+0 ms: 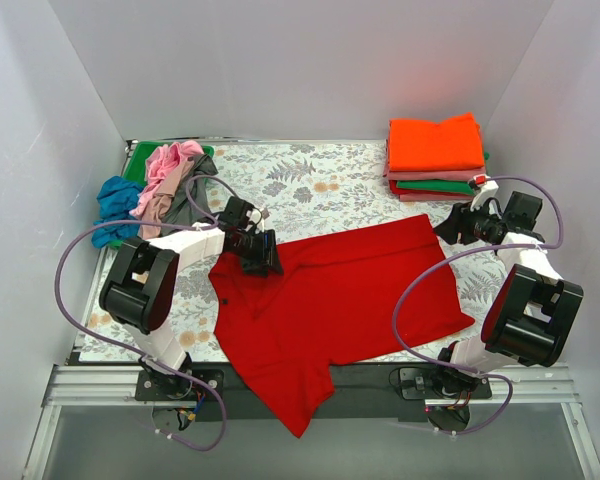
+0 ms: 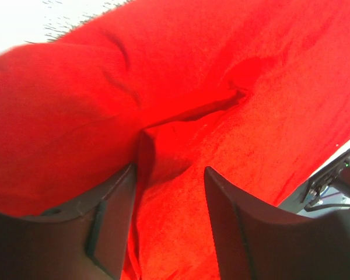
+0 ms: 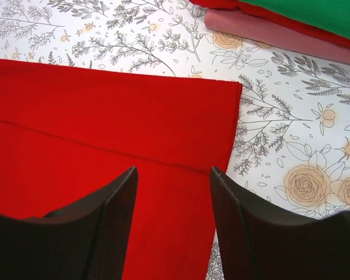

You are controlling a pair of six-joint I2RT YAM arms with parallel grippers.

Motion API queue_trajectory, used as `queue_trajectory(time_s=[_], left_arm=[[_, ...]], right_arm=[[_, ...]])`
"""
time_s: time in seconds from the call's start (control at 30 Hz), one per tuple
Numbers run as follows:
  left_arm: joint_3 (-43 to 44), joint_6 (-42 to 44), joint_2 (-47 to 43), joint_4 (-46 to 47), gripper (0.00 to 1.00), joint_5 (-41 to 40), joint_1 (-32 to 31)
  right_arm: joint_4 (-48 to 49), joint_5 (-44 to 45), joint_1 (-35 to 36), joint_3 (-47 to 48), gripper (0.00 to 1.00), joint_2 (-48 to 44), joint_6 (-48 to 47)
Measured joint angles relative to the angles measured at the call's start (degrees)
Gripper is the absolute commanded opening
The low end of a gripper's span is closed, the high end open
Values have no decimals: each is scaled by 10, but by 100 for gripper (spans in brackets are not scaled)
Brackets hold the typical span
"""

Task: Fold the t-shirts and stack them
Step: Fold the tshirt

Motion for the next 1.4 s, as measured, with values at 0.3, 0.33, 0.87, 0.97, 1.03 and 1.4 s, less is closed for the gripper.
queue_trajectory(time_s=[0.3,0.33,0.87,0.97,1.03,1.4], left_arm=[[-2,-6,-1,1,31,8,-33],[-2,-6,-2,0,31,8,-38],[-46,-28,-31,15,44,52,-113],[-49,-32,-31,28,45,69,-121],[-49,-34,-33,35,46,76,-123],[-73,-46,-146,57,47,18,-125]], right_arm=[[0,-4,-5,0,60,0,0],[0,-4,-5,0,60,0,0],[-10,-4,-9,0,60,2,0],[-10,-4,-9,0,60,2,0],[-10,-4,-9,0,60,2,0],[-12,-7,-13,0,60,4,0]])
